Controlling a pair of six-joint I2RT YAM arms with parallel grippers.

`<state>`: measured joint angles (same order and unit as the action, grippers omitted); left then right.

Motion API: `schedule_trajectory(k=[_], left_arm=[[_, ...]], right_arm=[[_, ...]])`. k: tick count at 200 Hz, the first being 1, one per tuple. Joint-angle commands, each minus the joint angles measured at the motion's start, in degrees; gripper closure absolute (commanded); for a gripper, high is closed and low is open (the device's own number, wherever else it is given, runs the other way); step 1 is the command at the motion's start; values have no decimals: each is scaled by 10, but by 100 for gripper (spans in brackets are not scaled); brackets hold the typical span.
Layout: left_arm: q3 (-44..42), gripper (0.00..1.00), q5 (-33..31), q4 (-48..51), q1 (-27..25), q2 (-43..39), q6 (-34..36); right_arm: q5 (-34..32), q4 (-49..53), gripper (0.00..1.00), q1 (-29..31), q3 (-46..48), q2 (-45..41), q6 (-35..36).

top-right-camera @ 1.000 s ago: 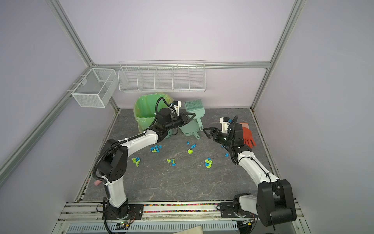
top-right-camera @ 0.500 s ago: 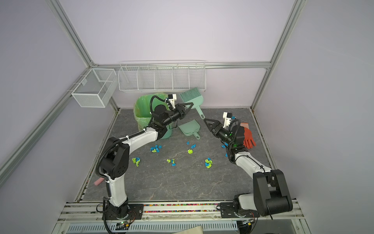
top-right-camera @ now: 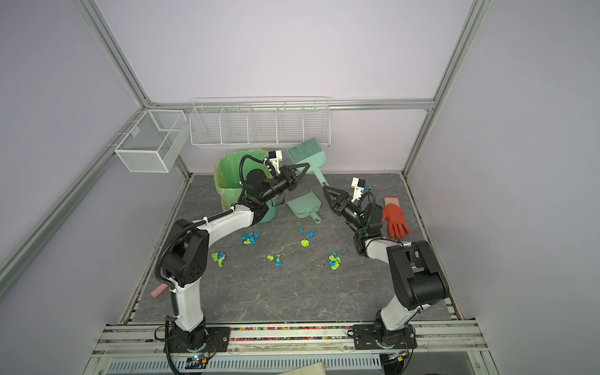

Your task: Sweep away the paper scraps from the table

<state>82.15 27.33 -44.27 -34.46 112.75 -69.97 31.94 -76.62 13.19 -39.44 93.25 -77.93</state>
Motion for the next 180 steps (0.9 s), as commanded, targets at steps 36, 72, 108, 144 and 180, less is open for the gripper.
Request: schedule_trajectory(k=[36,72,108,144,180], left_arm=[[-7,100,18,-35,-2,10,-3],[-11,100,20,-39,-2,14,-3],[-12,100,20,-44,-2,12,-6],[-14,100,18,-49,-2,14,-6],[-15,100,21,-53,-2,15,-8]], right_arm=[[-12,-55,40,6,-31,1,-24],[-13,-55,46,5,-33,7,-22],[-8,-54,55,7,-44,14,-22],[-8,-52,61,10,-48,20,-28],[-10,-55,64,16,-52,25,-30]])
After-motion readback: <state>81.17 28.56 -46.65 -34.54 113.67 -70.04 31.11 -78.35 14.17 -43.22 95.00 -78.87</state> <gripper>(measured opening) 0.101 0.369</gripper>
